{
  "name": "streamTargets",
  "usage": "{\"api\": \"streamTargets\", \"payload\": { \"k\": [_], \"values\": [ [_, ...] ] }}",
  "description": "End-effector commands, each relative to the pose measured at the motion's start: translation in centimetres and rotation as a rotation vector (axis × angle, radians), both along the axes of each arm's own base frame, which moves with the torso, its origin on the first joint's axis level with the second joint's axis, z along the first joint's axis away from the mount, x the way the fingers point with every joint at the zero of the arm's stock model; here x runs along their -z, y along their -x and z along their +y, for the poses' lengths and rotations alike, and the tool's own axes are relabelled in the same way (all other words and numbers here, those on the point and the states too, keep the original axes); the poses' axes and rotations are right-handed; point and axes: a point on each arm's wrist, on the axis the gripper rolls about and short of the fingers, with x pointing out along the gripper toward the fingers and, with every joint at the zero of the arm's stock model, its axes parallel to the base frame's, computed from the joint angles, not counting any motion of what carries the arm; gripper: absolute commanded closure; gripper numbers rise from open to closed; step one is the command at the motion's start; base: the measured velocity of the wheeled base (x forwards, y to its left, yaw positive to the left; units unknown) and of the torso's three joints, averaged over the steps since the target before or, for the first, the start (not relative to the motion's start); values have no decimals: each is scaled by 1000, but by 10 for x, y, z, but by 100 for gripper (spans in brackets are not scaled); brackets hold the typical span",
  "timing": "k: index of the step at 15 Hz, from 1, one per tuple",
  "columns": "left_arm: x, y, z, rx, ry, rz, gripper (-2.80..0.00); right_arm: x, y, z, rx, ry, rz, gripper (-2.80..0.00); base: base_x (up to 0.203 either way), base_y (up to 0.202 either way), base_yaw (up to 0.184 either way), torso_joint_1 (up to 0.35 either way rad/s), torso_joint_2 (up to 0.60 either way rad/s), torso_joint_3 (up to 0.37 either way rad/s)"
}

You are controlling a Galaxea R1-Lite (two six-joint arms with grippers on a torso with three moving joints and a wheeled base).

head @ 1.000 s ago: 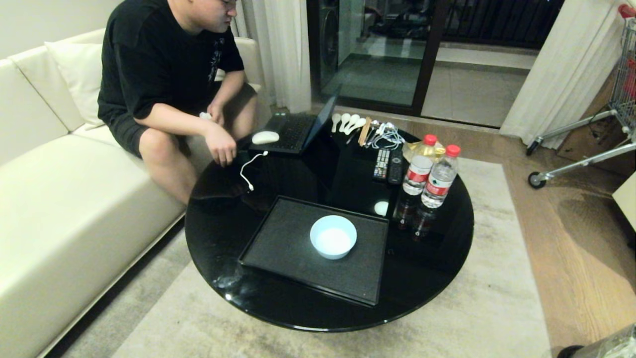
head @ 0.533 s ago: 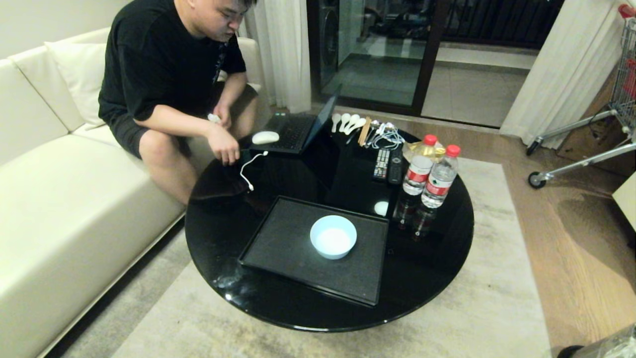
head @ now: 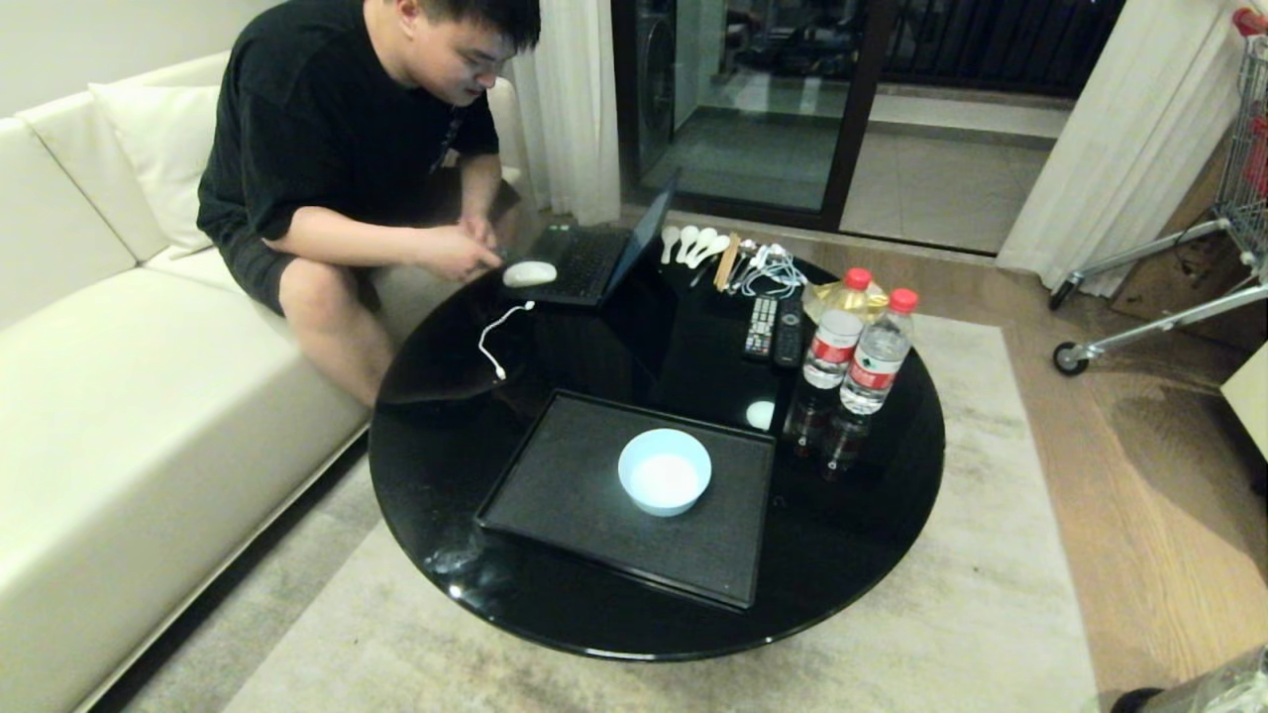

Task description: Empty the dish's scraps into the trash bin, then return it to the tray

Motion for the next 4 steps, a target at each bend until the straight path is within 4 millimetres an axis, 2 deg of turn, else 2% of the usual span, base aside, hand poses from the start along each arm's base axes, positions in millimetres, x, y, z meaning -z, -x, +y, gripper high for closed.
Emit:
{"api": "streamTargets", "payload": {
  "k": [1, 4],
  "values": [
    [0, 0, 0, 0, 1, -1, 0, 0, 0, 0, -1, -6, 0, 0, 0, 0, 0, 0, 0, 0],
    [0, 0, 0, 0, 1, -1, 0, 0, 0, 0, -1, -4, 0, 0, 0, 0, 0, 0, 0, 0]
  ]
}}
